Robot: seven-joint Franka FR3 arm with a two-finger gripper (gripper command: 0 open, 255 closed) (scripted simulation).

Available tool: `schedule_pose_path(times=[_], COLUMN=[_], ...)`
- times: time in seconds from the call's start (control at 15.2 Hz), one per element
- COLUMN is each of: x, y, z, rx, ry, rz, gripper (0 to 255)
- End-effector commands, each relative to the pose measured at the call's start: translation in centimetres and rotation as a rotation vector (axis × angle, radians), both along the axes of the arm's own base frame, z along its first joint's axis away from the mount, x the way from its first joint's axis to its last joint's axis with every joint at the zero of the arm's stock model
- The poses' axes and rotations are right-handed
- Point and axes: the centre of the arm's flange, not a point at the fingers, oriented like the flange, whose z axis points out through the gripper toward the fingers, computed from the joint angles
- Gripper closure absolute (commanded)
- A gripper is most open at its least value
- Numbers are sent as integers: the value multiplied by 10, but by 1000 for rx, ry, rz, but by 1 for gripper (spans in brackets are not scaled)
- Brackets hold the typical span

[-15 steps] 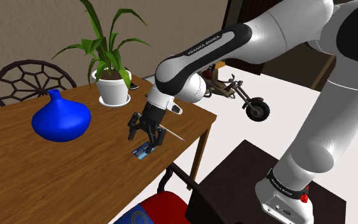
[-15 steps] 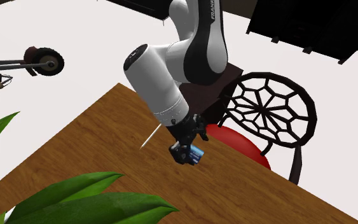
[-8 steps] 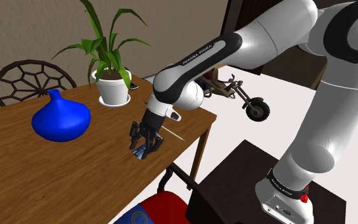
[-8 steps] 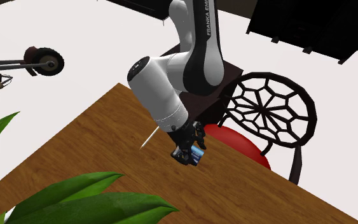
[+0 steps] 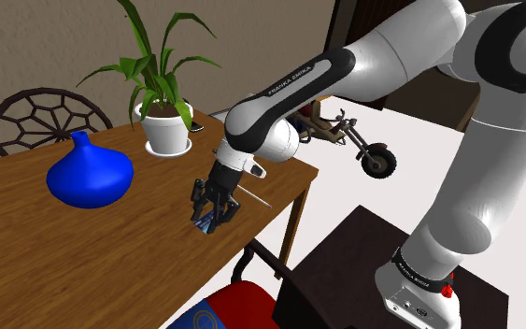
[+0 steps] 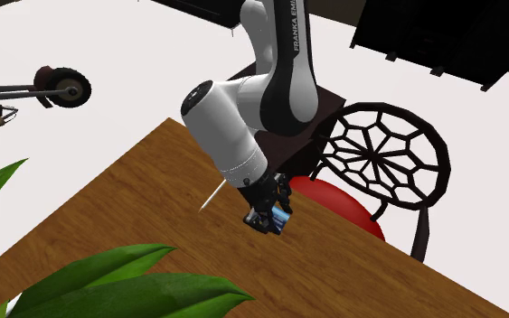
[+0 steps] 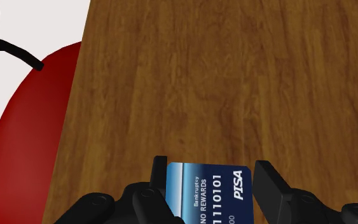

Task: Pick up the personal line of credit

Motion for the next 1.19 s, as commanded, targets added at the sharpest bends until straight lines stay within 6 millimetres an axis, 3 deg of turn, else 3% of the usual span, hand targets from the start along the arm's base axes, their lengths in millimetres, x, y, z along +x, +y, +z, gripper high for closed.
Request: schedule_pose_path(times=[0.0, 0.99, 1.12], x=[0, 0, 0], y=[0, 0, 0], z=[0, 79, 80], rx=[0, 0, 0], ry=[0, 0, 0], rz=[0, 0, 0], gripper=[255, 255, 255])
